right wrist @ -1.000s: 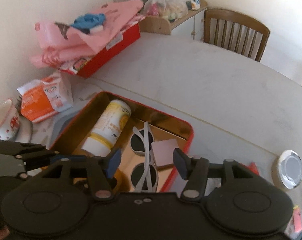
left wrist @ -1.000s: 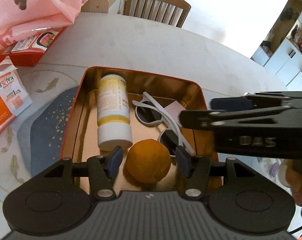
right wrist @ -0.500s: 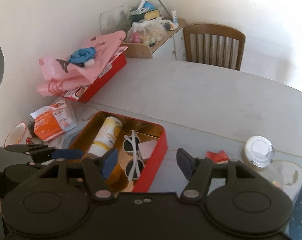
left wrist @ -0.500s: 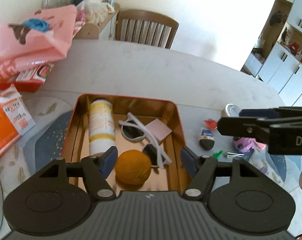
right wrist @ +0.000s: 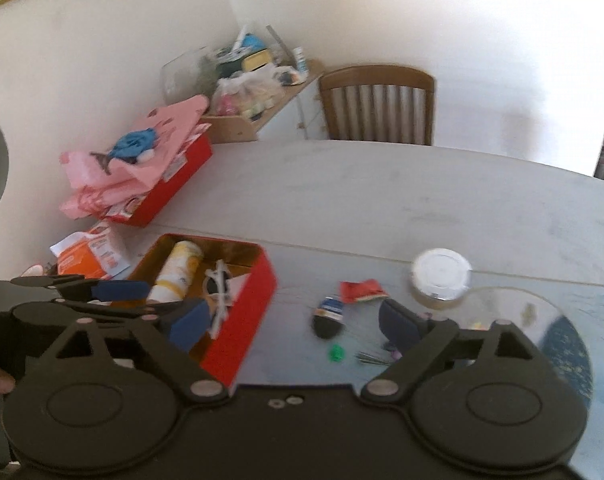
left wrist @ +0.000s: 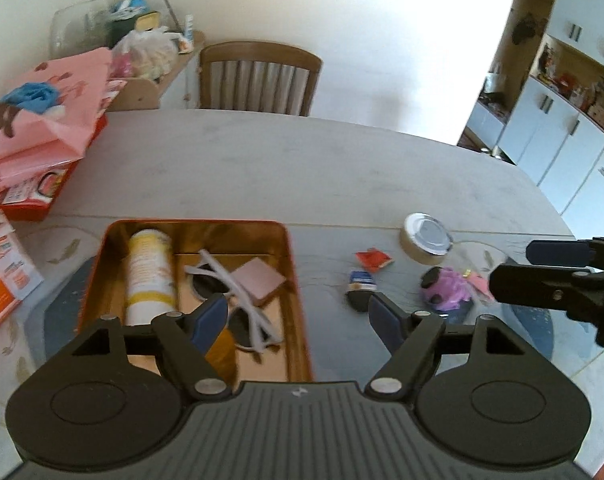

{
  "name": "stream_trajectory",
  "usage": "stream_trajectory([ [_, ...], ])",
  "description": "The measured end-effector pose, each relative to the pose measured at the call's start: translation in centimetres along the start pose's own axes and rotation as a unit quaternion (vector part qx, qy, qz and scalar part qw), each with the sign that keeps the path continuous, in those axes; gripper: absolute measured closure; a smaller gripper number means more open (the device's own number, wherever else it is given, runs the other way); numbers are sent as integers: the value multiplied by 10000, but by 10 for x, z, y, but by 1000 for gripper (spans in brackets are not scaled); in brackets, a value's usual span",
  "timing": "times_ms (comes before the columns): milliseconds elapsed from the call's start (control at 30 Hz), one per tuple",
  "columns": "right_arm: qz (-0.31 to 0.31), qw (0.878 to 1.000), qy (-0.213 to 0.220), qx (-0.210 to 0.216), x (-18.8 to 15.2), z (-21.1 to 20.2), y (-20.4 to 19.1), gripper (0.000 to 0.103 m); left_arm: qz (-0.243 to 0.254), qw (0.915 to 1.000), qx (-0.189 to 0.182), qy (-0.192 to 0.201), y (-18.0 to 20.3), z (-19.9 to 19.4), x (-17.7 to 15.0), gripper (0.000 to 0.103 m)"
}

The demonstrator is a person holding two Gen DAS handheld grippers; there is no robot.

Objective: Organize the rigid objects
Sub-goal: 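Open both tools and withdraw them from the tray toward the table items, then grasp the purple spiky ball with left tool while right tool grasps the purple block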

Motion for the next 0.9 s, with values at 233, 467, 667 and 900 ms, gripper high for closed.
stream_trajectory([
  [233, 130, 9993, -2, -343, -30, -21, 43, 0, 49, 9996, -254, -121, 28, 10, -6, 20],
  [467, 245, 9980, -328, -486, -68, -24, 78, 0, 140, 9991, -347, -207, 62, 26, -13, 20],
  [667, 152, 9977, -524, -407, -88, -15, 92, 0, 258, 9985, -346, -334, 92, 49, -18, 20],
  [900, -447, 9959, -773, -119, -106, 3, 88, 5, 390, 9967, -362, -618, 122, 83, -25, 20],
])
Point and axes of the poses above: each gripper's, at about its wrist camera, not at the fingertips, and z roughly the way its jaws point, y to its right, x to its top, the point moved 2 cm from there along z, roughly the way its jaws point, and after that the axes turned 10 degrees about -z, right-handed, at the moved point
